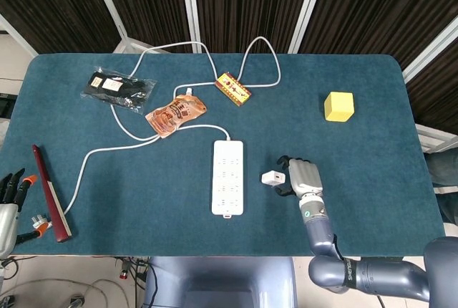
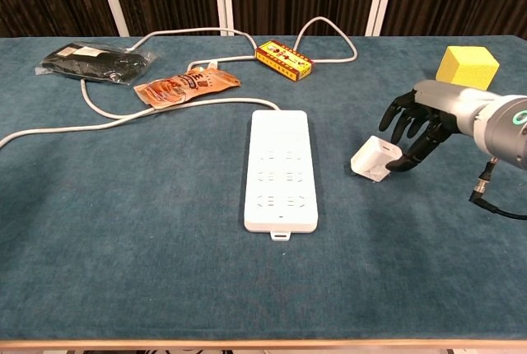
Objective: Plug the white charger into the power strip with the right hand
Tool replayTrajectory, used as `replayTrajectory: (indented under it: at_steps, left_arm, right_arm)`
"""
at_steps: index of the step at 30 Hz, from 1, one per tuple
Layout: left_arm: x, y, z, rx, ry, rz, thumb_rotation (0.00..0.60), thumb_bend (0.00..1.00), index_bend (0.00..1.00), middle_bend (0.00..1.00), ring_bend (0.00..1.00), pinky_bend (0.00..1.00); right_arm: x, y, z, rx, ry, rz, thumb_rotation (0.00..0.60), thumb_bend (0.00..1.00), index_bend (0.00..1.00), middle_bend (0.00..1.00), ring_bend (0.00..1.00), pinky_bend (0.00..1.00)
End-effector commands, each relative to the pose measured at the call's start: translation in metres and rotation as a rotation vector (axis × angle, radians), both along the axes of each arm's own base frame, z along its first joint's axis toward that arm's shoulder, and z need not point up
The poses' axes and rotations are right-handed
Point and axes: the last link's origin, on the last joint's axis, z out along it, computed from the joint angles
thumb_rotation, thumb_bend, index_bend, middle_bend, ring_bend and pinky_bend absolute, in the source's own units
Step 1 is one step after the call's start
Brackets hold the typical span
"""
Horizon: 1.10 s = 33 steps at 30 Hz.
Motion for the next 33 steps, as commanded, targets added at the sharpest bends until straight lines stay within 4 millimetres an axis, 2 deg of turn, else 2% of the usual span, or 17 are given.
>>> replayTrajectory:
  at_steps: [1,15,27,33]
  left_arm:
    - [0.0,0.0,0.0,0.002,0.0,0.002,0.6,0.1,0.15,0.0,0.0,0.0]
    - [0.0,0.001,0.0,0.001,0.0,0.002,0.6,0.1,0.15,0.0,0.0,0.0]
    - [0.0,0.001,0.0,0.002,0.001,0.0,0.6,0.1,0.15,0.0,0.0,0.0]
    - [0.0,0.001,0.0,0.003,0.0,0.002,0.6,0.1,0.15,0.0,0.0,0.0]
  right_arm:
    - [-0.001,0.0,-0.004,-0.001,-0.008,-0.004,0.6,0.28,0.35,0.39,0.29,0.26]
    - [-0.004,0.0,-0.014,-0.041,-0.008,0.003,0.6,0.39,0.4,0.42,0.31,0.27]
    - [-0.006,0.001,-0.019,-0.034,0.008,0.014,0.6,0.39,0.41,0.44,0.31,0.27]
    - [-0.005,0.0,-0.021,-0.037,0.005,0.014,0.6,0.41,0.49,0.48,0.34,0.28]
